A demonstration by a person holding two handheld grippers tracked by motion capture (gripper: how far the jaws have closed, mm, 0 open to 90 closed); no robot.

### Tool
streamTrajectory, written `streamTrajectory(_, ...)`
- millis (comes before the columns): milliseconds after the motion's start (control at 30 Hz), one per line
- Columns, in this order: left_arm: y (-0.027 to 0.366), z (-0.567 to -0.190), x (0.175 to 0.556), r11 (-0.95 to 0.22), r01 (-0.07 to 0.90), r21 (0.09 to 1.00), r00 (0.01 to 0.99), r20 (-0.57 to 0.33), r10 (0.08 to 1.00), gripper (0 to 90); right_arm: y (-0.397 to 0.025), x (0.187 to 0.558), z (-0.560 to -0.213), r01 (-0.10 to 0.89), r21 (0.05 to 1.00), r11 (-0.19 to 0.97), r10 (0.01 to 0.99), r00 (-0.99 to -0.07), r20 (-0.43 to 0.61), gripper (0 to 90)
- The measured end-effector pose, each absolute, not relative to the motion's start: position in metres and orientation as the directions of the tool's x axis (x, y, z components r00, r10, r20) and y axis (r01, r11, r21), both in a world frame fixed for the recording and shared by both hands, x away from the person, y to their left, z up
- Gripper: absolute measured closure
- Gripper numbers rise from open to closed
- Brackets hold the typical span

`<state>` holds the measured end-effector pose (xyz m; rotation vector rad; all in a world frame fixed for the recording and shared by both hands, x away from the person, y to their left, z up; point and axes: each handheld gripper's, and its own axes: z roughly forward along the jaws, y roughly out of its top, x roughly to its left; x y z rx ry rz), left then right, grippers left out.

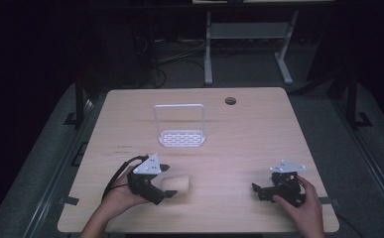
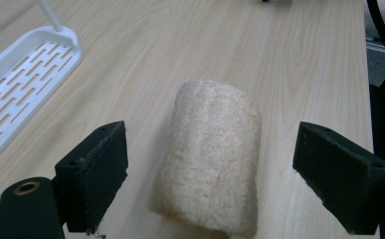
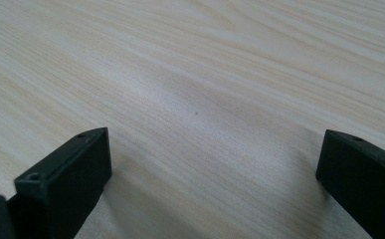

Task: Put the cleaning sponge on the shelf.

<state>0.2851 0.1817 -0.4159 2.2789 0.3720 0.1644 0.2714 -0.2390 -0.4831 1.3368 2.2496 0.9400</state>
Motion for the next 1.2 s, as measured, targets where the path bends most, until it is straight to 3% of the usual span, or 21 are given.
streamTrajectory(1200,0.152,-0.439,0.296,-0.752,0.181,0.633,0.971,0.007,0.239,13.7,-0.239,0.271,-0.483,0.633,0.699,0.331,0.872,-0.488,0.029,0.7)
